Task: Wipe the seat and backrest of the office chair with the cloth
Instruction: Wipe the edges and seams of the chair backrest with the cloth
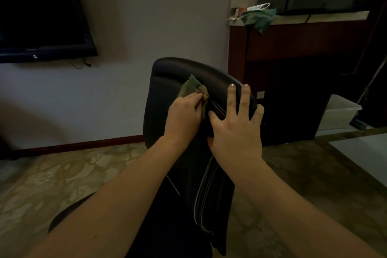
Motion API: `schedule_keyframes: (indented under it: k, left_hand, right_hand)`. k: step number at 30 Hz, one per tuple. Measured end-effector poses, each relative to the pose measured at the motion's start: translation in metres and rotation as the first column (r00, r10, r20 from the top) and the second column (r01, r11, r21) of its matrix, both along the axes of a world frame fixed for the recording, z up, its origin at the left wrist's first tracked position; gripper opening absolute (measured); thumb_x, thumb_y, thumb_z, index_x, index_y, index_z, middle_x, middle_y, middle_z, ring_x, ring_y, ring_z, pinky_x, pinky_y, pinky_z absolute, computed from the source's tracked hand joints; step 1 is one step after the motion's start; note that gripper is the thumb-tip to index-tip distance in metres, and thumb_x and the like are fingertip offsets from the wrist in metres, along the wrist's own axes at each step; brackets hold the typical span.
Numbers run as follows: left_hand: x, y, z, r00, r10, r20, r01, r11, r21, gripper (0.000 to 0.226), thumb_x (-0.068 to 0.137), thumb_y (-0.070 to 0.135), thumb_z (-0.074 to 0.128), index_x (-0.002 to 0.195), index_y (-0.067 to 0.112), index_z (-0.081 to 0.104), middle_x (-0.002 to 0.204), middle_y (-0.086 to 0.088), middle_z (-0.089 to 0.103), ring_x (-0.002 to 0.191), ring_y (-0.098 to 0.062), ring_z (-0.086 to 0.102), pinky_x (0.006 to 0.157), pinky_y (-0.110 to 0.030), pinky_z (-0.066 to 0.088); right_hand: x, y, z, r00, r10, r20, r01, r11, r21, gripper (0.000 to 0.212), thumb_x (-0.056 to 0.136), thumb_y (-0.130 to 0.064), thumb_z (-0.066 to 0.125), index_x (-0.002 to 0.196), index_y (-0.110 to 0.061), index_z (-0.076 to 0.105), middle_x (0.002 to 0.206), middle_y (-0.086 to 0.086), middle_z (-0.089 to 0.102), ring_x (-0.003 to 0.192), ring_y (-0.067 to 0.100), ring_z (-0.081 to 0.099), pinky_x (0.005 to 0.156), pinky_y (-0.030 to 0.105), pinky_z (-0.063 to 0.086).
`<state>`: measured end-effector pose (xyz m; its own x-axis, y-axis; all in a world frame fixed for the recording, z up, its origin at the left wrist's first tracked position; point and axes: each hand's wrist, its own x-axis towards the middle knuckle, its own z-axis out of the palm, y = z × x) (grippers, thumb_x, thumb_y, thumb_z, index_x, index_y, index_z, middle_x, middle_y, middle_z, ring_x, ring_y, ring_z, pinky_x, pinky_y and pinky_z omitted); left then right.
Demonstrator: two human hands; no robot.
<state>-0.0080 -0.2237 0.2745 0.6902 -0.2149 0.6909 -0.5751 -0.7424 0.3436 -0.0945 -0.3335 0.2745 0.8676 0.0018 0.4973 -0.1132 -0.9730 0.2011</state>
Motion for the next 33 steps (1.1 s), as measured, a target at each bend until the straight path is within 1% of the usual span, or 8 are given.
schedule_keyframes:
  k: [4,7,11,15,18,21,26,33]
  left_hand:
    - [-0.01,0.001,-0.003,0.999,-0.035,0.005,0.035,0.999,0.024,0.03,0.102,0.015,0.056,0.129,0.011,0.067,0.127,-0.004,0.07,0.111,-0.019,0.065,0.098,-0.022,0.036]
    - [-0.011,0.003,-0.001,0.998,-0.057,0.016,0.056,0.997,0.058,0.03,0.102,0.014,0.056,0.13,0.01,0.066,0.128,-0.006,0.07,0.113,-0.021,0.065,0.098,-0.022,0.035]
    - [-0.002,0.007,0.005,0.996,-0.067,0.065,0.056,0.986,0.156,0.027,0.1,0.01,0.059,0.125,0.007,0.068,0.124,-0.01,0.071,0.11,-0.026,0.067,0.099,-0.029,0.042]
    - [-0.006,0.001,0.003,0.998,-0.038,0.059,0.035,0.998,0.054,0.022,0.1,0.01,0.058,0.118,0.007,0.071,0.114,-0.009,0.074,0.102,-0.023,0.069,0.094,-0.024,0.04]
    - [-0.012,-0.003,-0.004,0.996,-0.058,0.068,0.055,0.997,0.051,0.021,0.099,0.01,0.06,0.116,0.008,0.072,0.11,-0.007,0.075,0.097,-0.023,0.069,0.092,-0.029,0.048]
    - [-0.017,0.0,-0.01,0.992,-0.105,0.068,0.099,0.992,0.082,0.026,0.099,0.012,0.061,0.123,0.01,0.07,0.119,-0.006,0.073,0.104,-0.022,0.069,0.097,-0.034,0.05]
    - [-0.014,0.006,-0.011,0.992,-0.108,0.063,0.101,0.99,0.103,0.031,0.099,0.012,0.061,0.129,0.01,0.067,0.126,-0.006,0.071,0.111,-0.023,0.068,0.101,-0.032,0.047]
    - [-0.005,0.004,-0.002,0.999,-0.048,0.023,0.047,0.998,0.032,0.031,0.102,0.014,0.056,0.13,0.013,0.066,0.13,-0.003,0.069,0.12,-0.019,0.064,0.107,-0.028,0.039]
  right_hand:
    - [-0.004,-0.003,-0.002,1.0,0.01,0.025,-0.01,1.0,-0.012,0.047,0.098,-0.047,0.051,0.141,-0.03,0.051,0.163,0.028,-0.006,0.147,0.054,-0.009,0.111,0.068,0.016]
    - [-0.006,-0.007,-0.001,1.0,0.027,0.006,-0.026,0.998,-0.056,0.053,0.098,-0.051,0.049,0.147,-0.032,0.044,0.163,0.027,-0.009,0.147,0.053,-0.012,0.112,0.068,0.014]
    - [-0.007,-0.01,0.002,0.999,0.034,-0.021,-0.036,0.996,-0.082,0.057,0.098,-0.055,0.046,0.15,-0.034,0.036,0.162,0.027,-0.014,0.146,0.054,-0.016,0.114,0.069,0.01]
    - [-0.009,-0.011,0.003,0.997,0.063,-0.035,-0.064,0.996,-0.055,0.054,0.093,-0.06,0.051,0.142,-0.036,0.049,0.164,0.026,-0.008,0.147,0.053,-0.015,0.115,0.07,0.008]
    - [-0.01,-0.019,0.001,0.993,0.11,-0.038,-0.111,0.993,-0.035,0.05,0.09,-0.061,0.054,0.134,-0.036,0.057,0.165,0.024,-0.004,0.148,0.05,-0.015,0.116,0.068,0.005]
    - [-0.011,-0.022,0.001,0.991,0.123,-0.055,-0.125,0.991,-0.037,0.052,0.091,-0.062,0.051,0.137,-0.038,0.054,0.165,0.022,-0.009,0.147,0.048,-0.019,0.118,0.067,0.001]
    - [-0.013,-0.02,0.005,0.987,0.145,-0.062,-0.147,0.989,-0.025,0.052,0.09,-0.066,0.048,0.133,-0.038,0.057,0.165,0.022,-0.009,0.148,0.048,-0.02,0.118,0.067,0.0]
    - [-0.014,-0.027,0.006,0.982,0.163,-0.096,-0.169,0.984,-0.055,0.057,0.091,-0.068,0.046,0.139,-0.04,0.05,0.163,0.023,-0.017,0.146,0.048,-0.024,0.118,0.066,-0.003]
